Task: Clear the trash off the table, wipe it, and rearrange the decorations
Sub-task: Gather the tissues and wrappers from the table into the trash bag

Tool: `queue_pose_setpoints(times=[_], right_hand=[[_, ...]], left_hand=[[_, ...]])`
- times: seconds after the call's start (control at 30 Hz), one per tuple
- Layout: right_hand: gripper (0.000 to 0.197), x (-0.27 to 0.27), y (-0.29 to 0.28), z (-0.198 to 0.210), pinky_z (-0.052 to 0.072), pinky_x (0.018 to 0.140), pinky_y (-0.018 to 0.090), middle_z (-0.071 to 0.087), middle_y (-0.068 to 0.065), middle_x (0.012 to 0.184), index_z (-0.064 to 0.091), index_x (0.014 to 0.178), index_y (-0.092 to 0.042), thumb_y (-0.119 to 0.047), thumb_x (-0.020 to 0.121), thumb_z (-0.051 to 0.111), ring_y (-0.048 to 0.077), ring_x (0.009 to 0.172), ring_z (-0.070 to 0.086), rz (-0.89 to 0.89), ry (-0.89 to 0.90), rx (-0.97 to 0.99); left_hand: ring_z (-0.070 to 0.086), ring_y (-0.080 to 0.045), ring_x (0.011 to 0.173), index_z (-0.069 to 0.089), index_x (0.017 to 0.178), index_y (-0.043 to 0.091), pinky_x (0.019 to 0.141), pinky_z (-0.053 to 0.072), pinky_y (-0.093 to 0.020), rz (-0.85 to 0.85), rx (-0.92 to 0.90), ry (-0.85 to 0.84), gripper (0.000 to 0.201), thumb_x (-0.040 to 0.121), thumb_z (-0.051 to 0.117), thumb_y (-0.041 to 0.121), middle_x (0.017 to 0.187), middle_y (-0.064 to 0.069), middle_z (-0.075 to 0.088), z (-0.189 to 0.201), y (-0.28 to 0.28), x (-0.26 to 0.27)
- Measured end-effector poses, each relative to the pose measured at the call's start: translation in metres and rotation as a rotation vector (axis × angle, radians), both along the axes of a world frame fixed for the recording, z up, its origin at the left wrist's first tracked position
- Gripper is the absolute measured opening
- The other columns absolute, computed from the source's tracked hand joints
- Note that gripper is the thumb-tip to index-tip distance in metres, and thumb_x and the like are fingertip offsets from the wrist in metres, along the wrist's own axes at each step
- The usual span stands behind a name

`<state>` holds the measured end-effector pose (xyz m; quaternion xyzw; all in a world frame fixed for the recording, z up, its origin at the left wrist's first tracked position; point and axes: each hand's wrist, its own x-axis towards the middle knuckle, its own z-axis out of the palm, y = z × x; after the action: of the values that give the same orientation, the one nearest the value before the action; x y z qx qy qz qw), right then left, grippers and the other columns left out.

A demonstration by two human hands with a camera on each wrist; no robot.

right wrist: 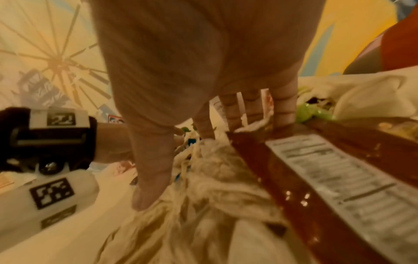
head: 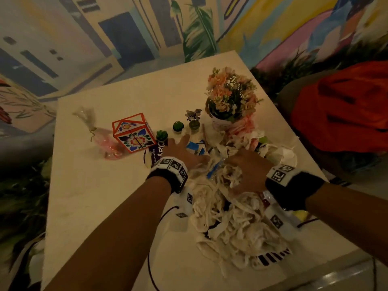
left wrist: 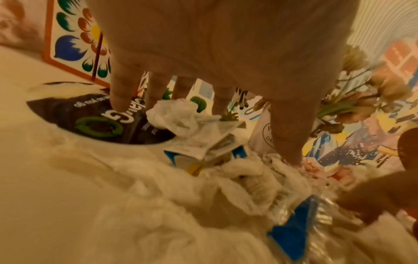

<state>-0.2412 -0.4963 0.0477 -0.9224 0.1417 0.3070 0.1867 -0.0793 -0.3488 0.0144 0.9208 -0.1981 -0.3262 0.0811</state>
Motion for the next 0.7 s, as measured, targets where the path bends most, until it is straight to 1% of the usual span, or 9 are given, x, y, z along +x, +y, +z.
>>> queue_pose_setpoints(times=[0.07, 0.13, 0.23, 0.3, 0.37, 0.47, 0.53, 0.63, 0.7], right_hand=[[0.111, 0.000, 0.005, -0.009, 0.045, 0.096, 0.047, 0.031, 0.005, 0.134, 0.017, 0.144, -0.040, -0.068, 0.054, 0.075, 0.031, 0.120, 0.041, 0.056, 0.018, -0.024], [0.112, 0.002, 0.008, -0.015, 0.047, 0.092, 0.046, 0.029, 0.008, 0.136, 0.009, 0.147, -0.039, -0.059, 0.060, 0.077, 0.034, 0.117, 0.044, 0.078, 0.025, -0.055], [0.105, 0.007, 0.011, -0.021, 0.046, 0.092, 0.043, 0.025, 0.014, 0.142, 0.004, 0.149, -0.038, -0.042, 0.071, 0.075, 0.038, 0.121, 0.041, 0.081, 0.021, -0.077], [0.099, 0.010, 0.012, -0.024, 0.041, 0.096, 0.044, 0.024, 0.015, 0.145, 0.007, 0.148, -0.037, -0.039, 0.074, 0.071, 0.040, 0.125, 0.037, 0.081, 0.011, -0.076], [0.092, 0.013, 0.013, -0.026, 0.041, 0.096, 0.043, 0.027, 0.016, 0.144, 0.011, 0.148, -0.035, -0.035, 0.076, 0.069, 0.039, 0.124, 0.039, 0.064, -0.010, -0.062], [0.093, 0.015, 0.013, -0.025, 0.047, 0.091, 0.043, 0.031, 0.014, 0.144, 0.007, 0.149, -0.032, -0.028, 0.078, 0.067, 0.038, 0.120, 0.045, 0.010, -0.036, -0.022], [0.094, 0.015, 0.010, -0.024, 0.047, 0.094, 0.042, 0.028, 0.012, 0.149, 0.004, 0.149, -0.033, -0.036, 0.079, 0.066, 0.036, 0.124, 0.045, -0.055, -0.068, 0.042], [0.093, 0.013, 0.006, -0.023, 0.042, 0.102, 0.043, 0.016, 0.007, 0.155, 0.012, 0.146, -0.035, -0.039, 0.074, 0.070, 0.034, 0.136, 0.032, -0.180, -0.081, 0.113], [0.075, 0.014, 0.004, -0.022, 0.048, 0.094, 0.045, 0.026, 0.008, 0.143, 0.031, 0.135, -0.029, -0.033, 0.072, 0.072, 0.035, 0.123, 0.042, -0.251, -0.126, 0.141]], left_hand=[[0.022, -0.043, 0.139, 0.011, 0.149, 0.037, 0.110, 0.032, -0.054, -0.003, 0.044, -0.017, 0.112, 0.058, 0.056, 0.085, 0.155, -0.011, 0.008, -0.006, -0.003, -0.007], [0.022, -0.042, 0.136, 0.020, 0.145, 0.032, 0.107, 0.033, -0.056, -0.010, 0.058, -0.072, 0.103, 0.062, 0.056, 0.083, 0.151, -0.014, 0.015, -0.012, -0.004, -0.015], [0.030, -0.040, 0.127, 0.035, 0.133, 0.028, 0.098, 0.041, -0.052, 0.007, 0.005, -0.188, 0.076, 0.072, 0.063, 0.064, 0.140, -0.014, 0.026, -0.019, -0.001, -0.025], [0.032, -0.039, 0.125, 0.037, 0.128, 0.025, 0.095, 0.042, -0.050, -0.007, -0.022, -0.234, 0.066, 0.075, 0.068, 0.049, 0.137, -0.014, 0.029, -0.022, 0.001, -0.029], [0.034, -0.040, 0.124, 0.036, 0.126, 0.024, 0.092, 0.044, -0.048, -0.005, -0.055, -0.238, 0.063, 0.075, 0.070, 0.038, 0.136, -0.014, 0.031, -0.025, 0.001, -0.031], [0.033, -0.039, 0.126, 0.036, 0.128, 0.022, 0.093, 0.045, -0.048, -0.006, -0.078, -0.226, 0.065, 0.075, 0.071, 0.034, 0.137, -0.012, 0.032, -0.026, 0.004, -0.033], [0.033, -0.038, 0.128, 0.034, 0.131, 0.022, 0.092, 0.045, -0.048, -0.024, -0.048, -0.234, 0.068, 0.076, 0.071, 0.035, 0.139, -0.009, 0.032, -0.023, 0.007, -0.034], [0.035, -0.037, 0.128, 0.031, 0.135, 0.022, 0.092, 0.046, -0.048, -0.026, -0.006, -0.240, 0.072, 0.077, 0.071, 0.036, 0.142, -0.006, 0.031, -0.021, 0.016, -0.033], [0.037, -0.037, 0.128, 0.029, 0.138, 0.026, 0.093, 0.048, -0.049, -0.019, -0.016, -0.212, 0.074, 0.077, 0.070, 0.034, 0.146, -0.004, 0.027, -0.022, 0.024, -0.031]])
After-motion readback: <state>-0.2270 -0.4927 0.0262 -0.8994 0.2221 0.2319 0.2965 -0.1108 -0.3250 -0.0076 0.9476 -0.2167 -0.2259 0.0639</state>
